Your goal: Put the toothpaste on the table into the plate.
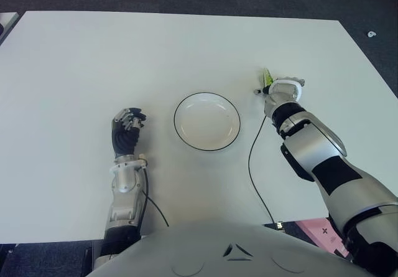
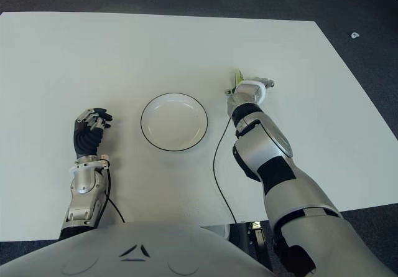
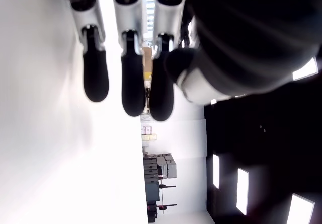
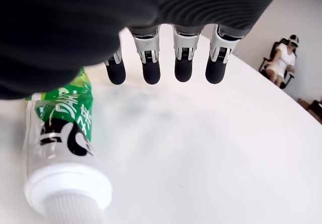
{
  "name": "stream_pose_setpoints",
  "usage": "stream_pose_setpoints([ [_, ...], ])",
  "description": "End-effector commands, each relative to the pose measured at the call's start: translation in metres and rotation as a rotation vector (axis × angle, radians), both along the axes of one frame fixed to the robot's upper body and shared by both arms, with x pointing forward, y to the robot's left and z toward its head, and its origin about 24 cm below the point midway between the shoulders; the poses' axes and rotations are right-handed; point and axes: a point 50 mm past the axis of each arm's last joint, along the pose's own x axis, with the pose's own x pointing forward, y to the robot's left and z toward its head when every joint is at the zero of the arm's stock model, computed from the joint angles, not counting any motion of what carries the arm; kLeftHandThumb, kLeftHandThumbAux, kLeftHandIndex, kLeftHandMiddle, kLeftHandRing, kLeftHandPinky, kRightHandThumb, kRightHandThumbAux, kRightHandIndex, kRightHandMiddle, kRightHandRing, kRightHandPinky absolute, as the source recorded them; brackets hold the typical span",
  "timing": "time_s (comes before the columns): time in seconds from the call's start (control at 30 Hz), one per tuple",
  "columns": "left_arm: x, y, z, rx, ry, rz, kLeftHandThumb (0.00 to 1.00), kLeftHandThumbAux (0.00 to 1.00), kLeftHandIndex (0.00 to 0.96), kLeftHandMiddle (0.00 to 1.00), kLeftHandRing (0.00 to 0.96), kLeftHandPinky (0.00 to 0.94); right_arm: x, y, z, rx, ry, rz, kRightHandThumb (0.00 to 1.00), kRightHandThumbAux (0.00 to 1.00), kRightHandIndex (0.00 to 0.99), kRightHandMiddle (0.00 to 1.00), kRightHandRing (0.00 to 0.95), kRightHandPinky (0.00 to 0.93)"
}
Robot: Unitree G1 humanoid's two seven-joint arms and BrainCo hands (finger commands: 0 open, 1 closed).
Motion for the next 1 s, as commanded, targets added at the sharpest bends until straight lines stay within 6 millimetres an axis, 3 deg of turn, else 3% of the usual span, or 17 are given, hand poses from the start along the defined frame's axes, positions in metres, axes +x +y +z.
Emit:
stream_pose_setpoints([
  [0.03, -0.012, 0.002, -0.019, -0.010, 0.114, 0.028, 0.714, 0.717, 0.434, 0.521, 0.504, 0.527, -0.040, 0.002, -0.060, 0.160, 0.032, -0.146, 0.077, 0.685, 0.081, 0.146, 0.195, 0.313],
  [0.1, -0.012, 0.002, -0.019, -0.008, 0.116, 0.031, 0.715, 0.717, 0.434, 0.522, 0.507, 0.526, -0.041, 0.002, -0.060, 0.200, -0.048, -0.201, 0.167, 0.730, 0.223, 0.251, 0.286, 0.390],
  [0.13, -0.012, 0.002, -0.019, -0.007, 0.117, 0.032, 0.715, 0.717, 0.434, 0.522, 0.508, 0.525, -0.042, 0.002, -0.060, 0.214, -0.077, -0.219, 0.353, 0.729, 0.294, 0.309, 0.338, 0.428],
  [0.17, -0.012, 0.002, -0.019, -0.007, 0.117, 0.031, 0.715, 0.717, 0.434, 0.522, 0.508, 0.525, -0.044, 0.001, -0.064, 0.253, -0.135, -0.241, 0.420, 0.729, 0.319, 0.329, 0.356, 0.442],
  [0.2, -0.012, 0.002, -0.019, -0.008, 0.117, 0.031, 0.715, 0.717, 0.434, 0.522, 0.509, 0.524, -0.045, 0.001, -0.066, 0.278, -0.180, -0.260, 0.520, 0.727, 0.358, 0.430, 0.453, 0.518],
  [0.33, -0.012, 0.003, -0.018, -0.008, 0.113, 0.030, 0.714, 0.717, 0.433, 0.518, 0.507, 0.516, -0.052, -0.002, -0.075, 0.375, -0.295, -0.314, 0.664, 0.721, 0.415, 0.605, 0.612, 0.647],
  [0.53, -0.011, 0.004, -0.018, -0.006, 0.119, 0.035, 0.714, 0.717, 0.433, 0.515, 0.506, 0.519, -0.057, -0.006, -0.083, 0.458, -0.390, -0.326, 0.702, 0.715, 0.433, 0.694, 0.681, 0.710],
  [1.0, -0.011, 0.004, -0.018, -0.009, 0.116, 0.029, 0.713, 0.717, 0.433, 0.517, 0.504, 0.526, -0.054, -0.011, -0.078, 0.437, -0.432, -0.302, 0.717, 0.709, 0.437, 0.778, 0.752, 0.783],
])
